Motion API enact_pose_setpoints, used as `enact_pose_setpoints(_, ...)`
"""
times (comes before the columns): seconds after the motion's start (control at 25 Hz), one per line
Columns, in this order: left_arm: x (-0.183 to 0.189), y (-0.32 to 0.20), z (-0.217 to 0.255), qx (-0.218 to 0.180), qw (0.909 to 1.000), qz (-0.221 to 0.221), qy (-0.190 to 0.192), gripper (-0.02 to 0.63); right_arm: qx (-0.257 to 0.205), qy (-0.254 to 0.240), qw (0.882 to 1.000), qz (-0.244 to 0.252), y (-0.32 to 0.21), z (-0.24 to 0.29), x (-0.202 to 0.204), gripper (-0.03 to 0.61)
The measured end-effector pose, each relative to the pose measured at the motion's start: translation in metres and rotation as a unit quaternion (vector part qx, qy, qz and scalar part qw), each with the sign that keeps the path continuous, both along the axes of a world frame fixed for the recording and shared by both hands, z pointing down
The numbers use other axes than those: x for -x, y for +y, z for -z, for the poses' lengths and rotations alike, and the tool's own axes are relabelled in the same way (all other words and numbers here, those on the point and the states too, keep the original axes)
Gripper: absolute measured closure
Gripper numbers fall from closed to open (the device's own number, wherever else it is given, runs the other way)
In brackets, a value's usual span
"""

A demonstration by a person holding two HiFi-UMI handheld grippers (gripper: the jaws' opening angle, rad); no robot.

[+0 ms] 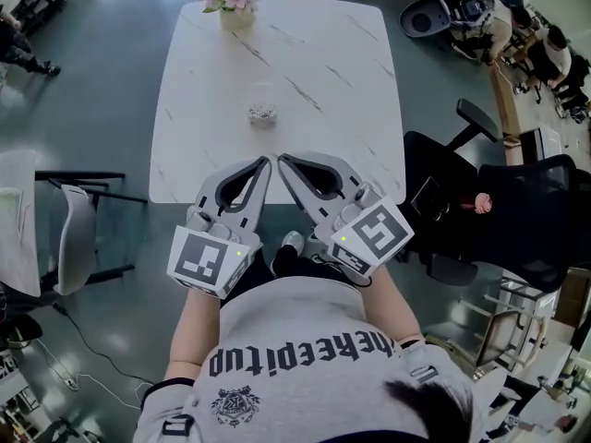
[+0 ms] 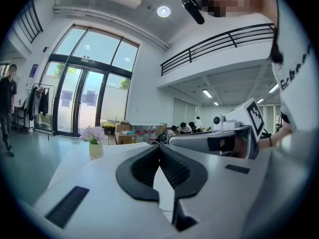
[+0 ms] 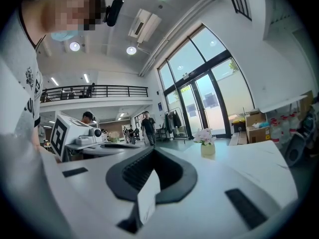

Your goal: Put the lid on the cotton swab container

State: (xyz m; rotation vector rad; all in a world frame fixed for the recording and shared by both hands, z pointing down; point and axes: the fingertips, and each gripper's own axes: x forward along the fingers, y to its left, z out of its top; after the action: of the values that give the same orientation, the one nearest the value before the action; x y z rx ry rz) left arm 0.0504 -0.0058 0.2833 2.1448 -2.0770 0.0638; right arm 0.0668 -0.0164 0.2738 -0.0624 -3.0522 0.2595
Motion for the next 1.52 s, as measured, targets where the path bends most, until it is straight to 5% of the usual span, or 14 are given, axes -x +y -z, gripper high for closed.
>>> enact_pose_setpoints(0.88,0.08,-0.037,0.008,0.017,0.9959,-0.089,0.004,0.598,0.004,0.006,0.994,-0.11,-0.034,0.007,0.067,0.568)
enact_pose_setpoints(1.52,0.109,-0.061,-0.007,0.023,0.984,-0.177,-0.002,0.598,0.012,0.015,0.982,-0.189,-0.057,-0.001,0.096,0.568)
